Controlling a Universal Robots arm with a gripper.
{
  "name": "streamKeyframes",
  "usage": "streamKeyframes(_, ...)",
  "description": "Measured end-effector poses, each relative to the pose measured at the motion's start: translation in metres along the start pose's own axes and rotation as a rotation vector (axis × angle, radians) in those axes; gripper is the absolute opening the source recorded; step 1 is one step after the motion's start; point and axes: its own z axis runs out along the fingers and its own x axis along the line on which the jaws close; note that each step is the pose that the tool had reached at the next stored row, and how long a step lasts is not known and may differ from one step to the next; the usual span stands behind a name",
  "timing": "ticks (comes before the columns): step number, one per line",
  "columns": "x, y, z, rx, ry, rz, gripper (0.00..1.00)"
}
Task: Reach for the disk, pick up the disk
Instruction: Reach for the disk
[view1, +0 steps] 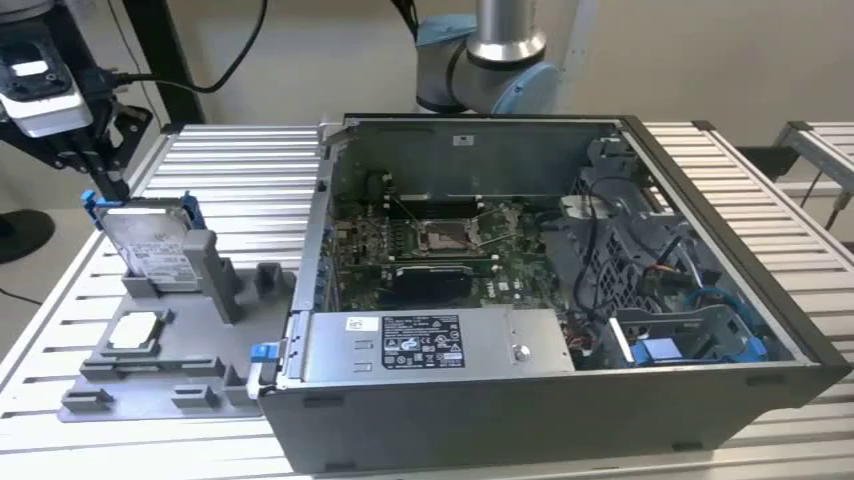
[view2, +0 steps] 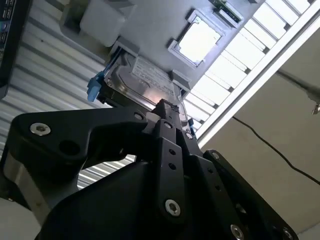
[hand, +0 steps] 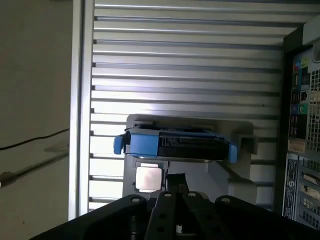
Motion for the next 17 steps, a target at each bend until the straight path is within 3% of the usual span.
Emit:
streamKeyframes(4,0.002,0.0144,0.0012,-0.0002,-0.0003,0.0,0.0)
streamKeyframes(7,0.0124,0.022,0.0023,-0.0001,-0.0001,0.0,0.0)
streamKeyframes(10,0.0221,0.0257,0.0035,-0.0002,-0.0001,0.0,0.0)
streamKeyframes(17,0.0226,0.026,0.0035,-0.0001,-0.0002,0.0,0.0)
